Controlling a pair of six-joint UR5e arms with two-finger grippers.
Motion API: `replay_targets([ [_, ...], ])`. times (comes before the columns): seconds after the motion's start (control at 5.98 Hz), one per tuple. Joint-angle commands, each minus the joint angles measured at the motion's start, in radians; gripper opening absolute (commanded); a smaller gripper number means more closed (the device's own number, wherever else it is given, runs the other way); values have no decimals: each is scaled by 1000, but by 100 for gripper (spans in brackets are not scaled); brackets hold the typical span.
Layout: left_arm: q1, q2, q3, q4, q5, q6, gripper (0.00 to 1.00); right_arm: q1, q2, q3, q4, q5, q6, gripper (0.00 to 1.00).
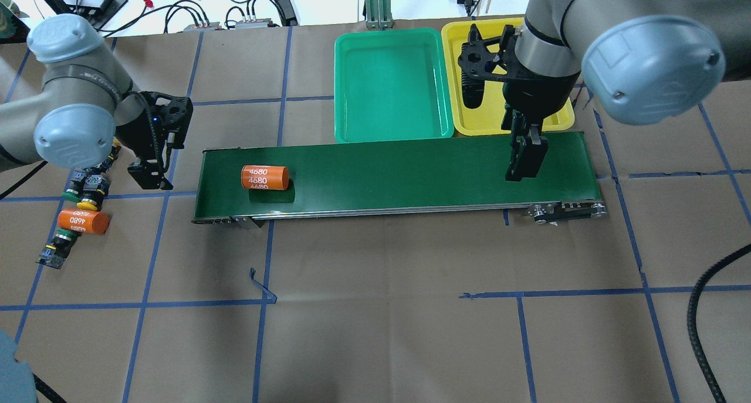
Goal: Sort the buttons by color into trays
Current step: 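Raise the left gripper and move it back toward the buttons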
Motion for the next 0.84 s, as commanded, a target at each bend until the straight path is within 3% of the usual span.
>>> replay_targets([
  [0.0, 156, -16, 2, 19, 2, 263, 98, 1, -32, 32, -9, -4, -39, 100],
  [0.33, 221, -8, -20, 50, 2, 274, 98, 1, -33, 44, -11, -12, -35, 100],
  [0.67, 369, -16, -33, 73, -1, 223, 98, 1, -33, 46, -11, -9, -36, 100],
])
